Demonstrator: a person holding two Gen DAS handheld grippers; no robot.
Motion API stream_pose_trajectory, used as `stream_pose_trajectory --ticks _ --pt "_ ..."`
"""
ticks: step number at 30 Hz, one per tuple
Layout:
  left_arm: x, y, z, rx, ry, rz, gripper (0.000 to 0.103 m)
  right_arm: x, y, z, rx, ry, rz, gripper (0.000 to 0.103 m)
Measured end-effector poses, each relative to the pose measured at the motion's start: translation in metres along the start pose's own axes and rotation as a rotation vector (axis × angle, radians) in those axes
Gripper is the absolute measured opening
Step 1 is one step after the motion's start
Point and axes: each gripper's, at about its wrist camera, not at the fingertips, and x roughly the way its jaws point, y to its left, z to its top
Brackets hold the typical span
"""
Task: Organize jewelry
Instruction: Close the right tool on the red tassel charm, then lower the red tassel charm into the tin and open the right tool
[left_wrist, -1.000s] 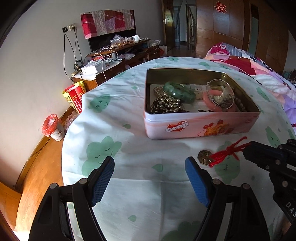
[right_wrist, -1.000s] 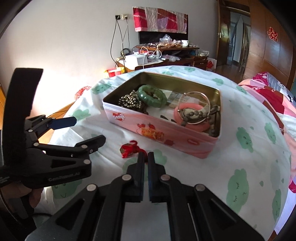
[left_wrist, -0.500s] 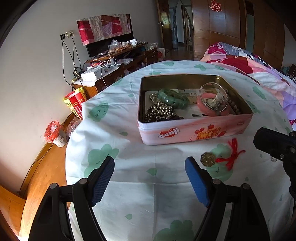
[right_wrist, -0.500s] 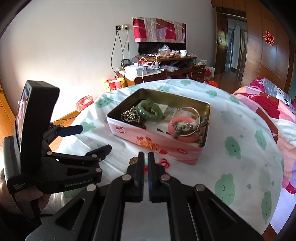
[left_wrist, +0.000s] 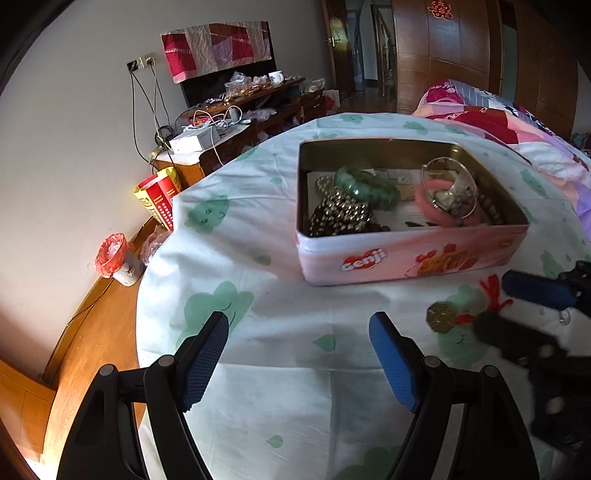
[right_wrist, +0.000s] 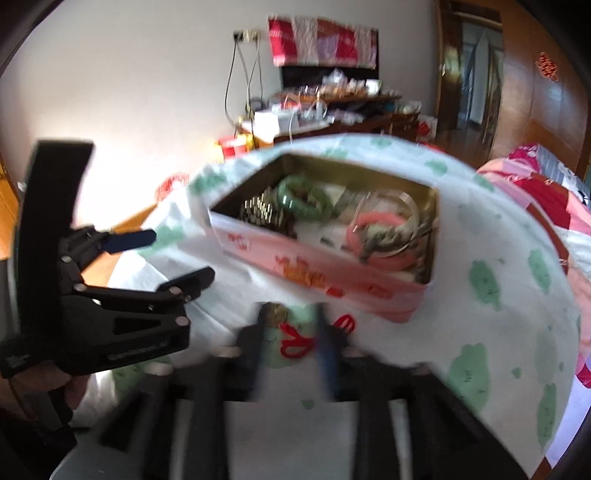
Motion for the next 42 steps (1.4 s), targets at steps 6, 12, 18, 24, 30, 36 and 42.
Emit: stream_pose_trajectory --ticks 6,12,18,24,30,36,42 --pt "0.005 0.002 -0.002 -0.006 0.014 -0.012 0.079 0.028 0.000 -0.009 -0.024 0.102 -0.013 0.037" --pt "-0.013 0.003 0.012 -0.002 -0.043 -0.027 0.079 0.004 -0.007 -0.008 -0.018 0.045 -0.023 0.004" --pt "-0.030 0.011 0.040 0.003 -0.109 -0.001 0.079 -0.034 -0.005 0.023 -0.049 -0.063 -0.035 0.003" --pt "-0.033 0.014 0.056 -0.006 -0.131 -0.006 0.079 -0.047 -0.007 0.034 -0.057 -0.106 -0.055 0.003" --pt "-0.028 -0.001 0.084 0.036 -0.171 0.003 0.079 -0.035 -0.015 0.061 -0.054 -0.136 -0.077 0.003" --pt "0.001 -0.014 0.097 0.047 -0.156 -0.002 0.079 -0.010 -0.034 0.079 -0.018 -0.143 -0.118 0.004" --pt "0.018 -0.021 0.092 0.049 -0.112 -0.003 0.079 0.017 -0.048 0.071 0.028 -0.094 -0.146 0.030"
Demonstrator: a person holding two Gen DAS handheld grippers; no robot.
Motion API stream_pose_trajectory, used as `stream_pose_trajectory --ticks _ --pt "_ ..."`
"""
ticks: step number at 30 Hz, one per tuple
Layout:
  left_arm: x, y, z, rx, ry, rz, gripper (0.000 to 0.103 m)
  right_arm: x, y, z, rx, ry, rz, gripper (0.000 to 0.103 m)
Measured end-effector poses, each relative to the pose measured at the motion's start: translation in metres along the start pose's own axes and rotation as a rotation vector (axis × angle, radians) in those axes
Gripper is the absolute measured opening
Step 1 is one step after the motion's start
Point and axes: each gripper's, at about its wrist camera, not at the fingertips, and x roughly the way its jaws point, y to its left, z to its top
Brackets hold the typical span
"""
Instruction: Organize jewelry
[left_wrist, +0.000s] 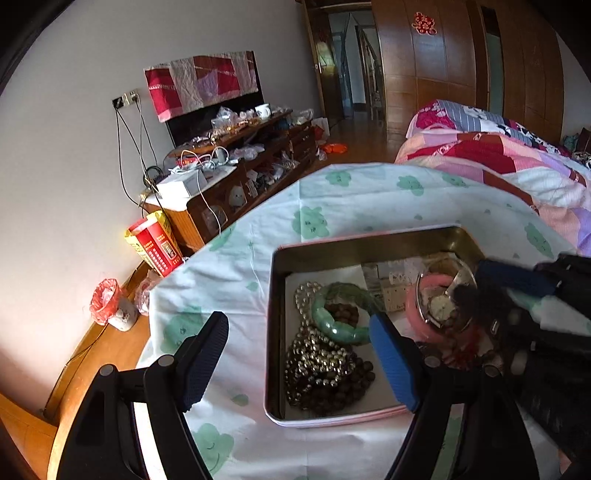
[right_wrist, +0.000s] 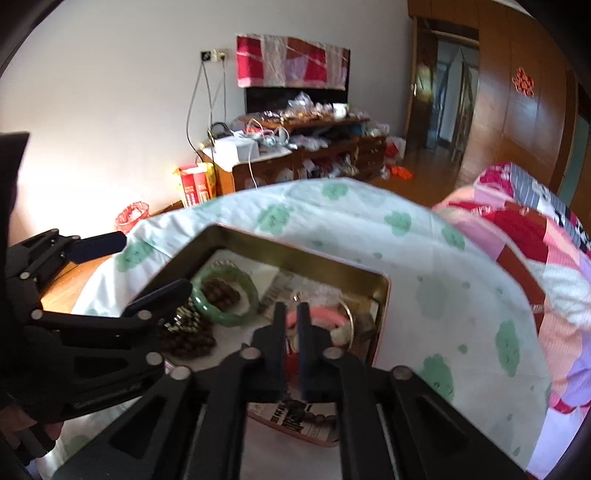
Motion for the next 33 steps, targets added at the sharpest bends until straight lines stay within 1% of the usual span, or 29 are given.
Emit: stream_pose_trajectory --ticks 1,2,3,6,9,17,19,22,33 --pt "0.001 0.001 -0.001 0.000 0.001 -0.004 0.079 0.000 -0.001 -0.003 0.004 -0.001 -0.001 0.041" --pt "0.001 0.001 -0.002 -0.003 0.003 -0.007 0.079 -0.002 -0.003 -0.006 0.013 -0.005 -0.009 0.049" --pt "0.001 0.002 -0.003 -0.005 0.008 -0.010 0.079 -0.004 -0.004 -0.008 0.018 -0.008 -0.009 0.052" --pt "0.000 0.000 -0.005 0.003 0.007 -0.006 0.079 -0.008 -0.006 -0.012 0.034 -0.008 -0.019 0.054" --pt "-0.003 -0.001 -0.007 -0.001 0.005 -0.009 0.079 -0.011 -0.006 -0.015 0.039 -0.011 -0.027 0.060" --pt "-0.012 0.002 -0.013 -0.018 0.004 0.000 0.079 -0.027 -0.007 -0.023 0.048 -0.039 -0.041 0.065" --pt "-0.016 0.004 -0.014 -0.029 -0.001 -0.003 0.079 -0.031 -0.009 -0.024 0.061 -0.046 -0.044 0.066" --pt "-0.022 0.006 -0.016 -0.042 -0.004 -0.004 0.079 -0.039 -0.012 -0.027 0.083 -0.060 -0.044 0.069" --pt "-0.037 0.007 -0.020 -0.049 -0.021 -0.001 0.079 -0.051 -0.014 -0.033 0.101 -0.073 -0.051 0.070"
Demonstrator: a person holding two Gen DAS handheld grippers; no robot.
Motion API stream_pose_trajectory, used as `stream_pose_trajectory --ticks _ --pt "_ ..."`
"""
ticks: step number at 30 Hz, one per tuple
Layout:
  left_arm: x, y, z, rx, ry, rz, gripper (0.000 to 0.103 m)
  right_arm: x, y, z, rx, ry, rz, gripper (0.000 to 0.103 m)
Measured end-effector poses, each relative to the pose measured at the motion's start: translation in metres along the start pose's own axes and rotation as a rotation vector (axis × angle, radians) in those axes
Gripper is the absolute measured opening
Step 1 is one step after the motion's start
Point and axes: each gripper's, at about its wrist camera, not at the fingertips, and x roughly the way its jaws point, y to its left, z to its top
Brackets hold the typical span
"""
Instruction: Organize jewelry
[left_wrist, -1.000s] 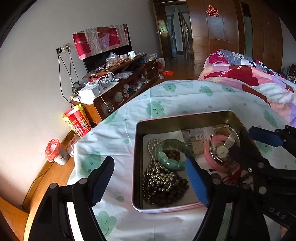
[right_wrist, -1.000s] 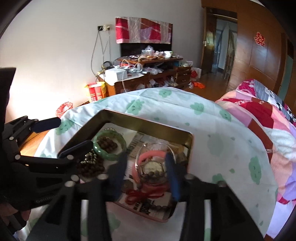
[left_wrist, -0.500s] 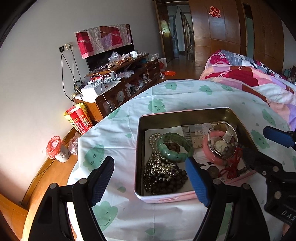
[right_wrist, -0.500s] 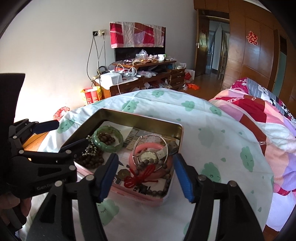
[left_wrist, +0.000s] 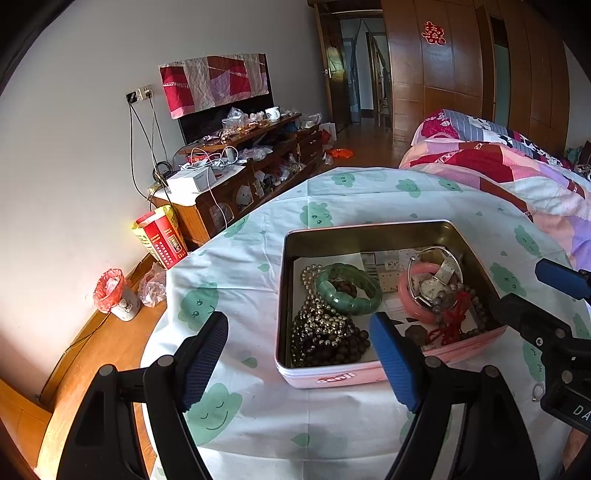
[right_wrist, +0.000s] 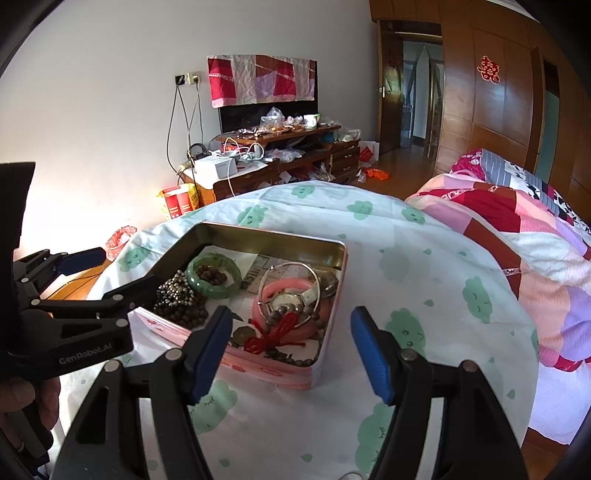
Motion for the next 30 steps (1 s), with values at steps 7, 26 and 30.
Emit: stream_pose_trajectory --ticks 7,26,30 --pt "-0.003 0.000 0.000 -0.001 0.000 0.000 0.079 -0.004 -0.002 0.000 0.009 -0.010 -0.001 0.072" --pt "-0.007 -0.001 -0.003 0.000 0.005 0.002 0.079 -0.013 -0.006 -0.002 0.021 -0.023 0.001 0.075" --pt "-0.007 -0.001 -0.003 0.000 0.005 0.003 0.079 -0.012 -0.005 -0.002 0.021 -0.023 0.002 0.075"
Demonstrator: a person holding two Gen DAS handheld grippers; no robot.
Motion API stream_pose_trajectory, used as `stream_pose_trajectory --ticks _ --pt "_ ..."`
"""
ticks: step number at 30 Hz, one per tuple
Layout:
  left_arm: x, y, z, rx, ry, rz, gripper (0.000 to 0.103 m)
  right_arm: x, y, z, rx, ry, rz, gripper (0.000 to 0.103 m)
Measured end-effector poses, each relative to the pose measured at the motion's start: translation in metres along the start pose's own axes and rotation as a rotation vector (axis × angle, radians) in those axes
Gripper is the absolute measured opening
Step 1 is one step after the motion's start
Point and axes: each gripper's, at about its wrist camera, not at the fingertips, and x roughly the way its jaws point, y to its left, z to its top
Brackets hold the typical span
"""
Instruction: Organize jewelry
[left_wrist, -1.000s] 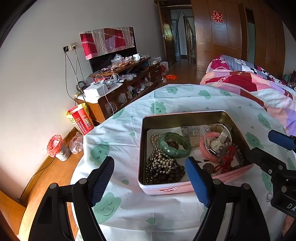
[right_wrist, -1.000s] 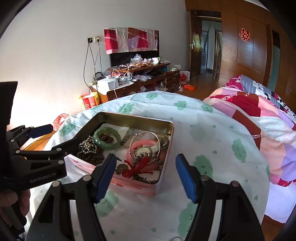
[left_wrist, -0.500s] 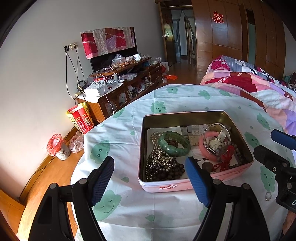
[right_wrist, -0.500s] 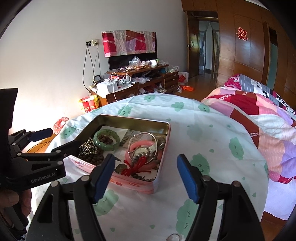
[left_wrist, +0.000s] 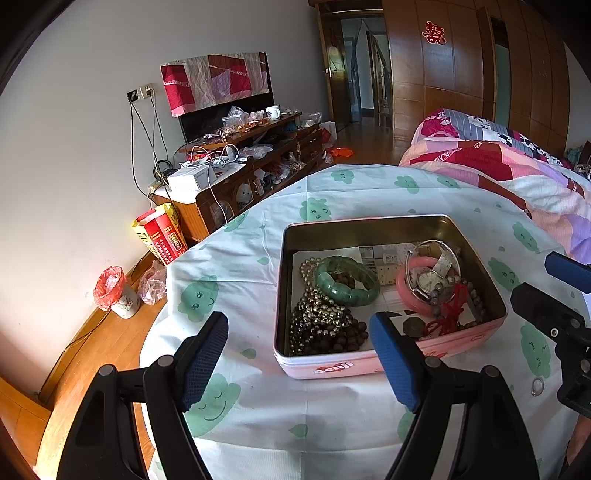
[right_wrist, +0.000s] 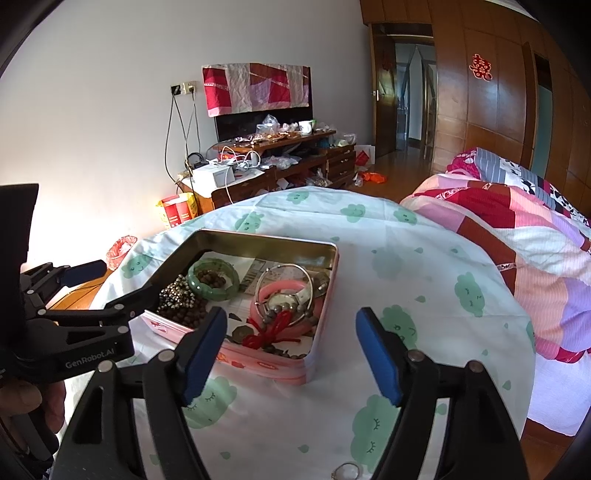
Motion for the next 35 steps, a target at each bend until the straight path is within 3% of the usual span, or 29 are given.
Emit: stream_pose_trajectory --ticks 29,35 --pt "0.006 0.002 -0.006 -0.017 0.009 -0.019 0.079 -0.003 -0.008 0.000 0.015 -0.022 -0.018 0.077" --pt "0.001 0.003 -0.008 0.000 -0.019 -0.003 0.079 0.001 -0.014 0.000 0.014 -0.023 -0.042 0.083"
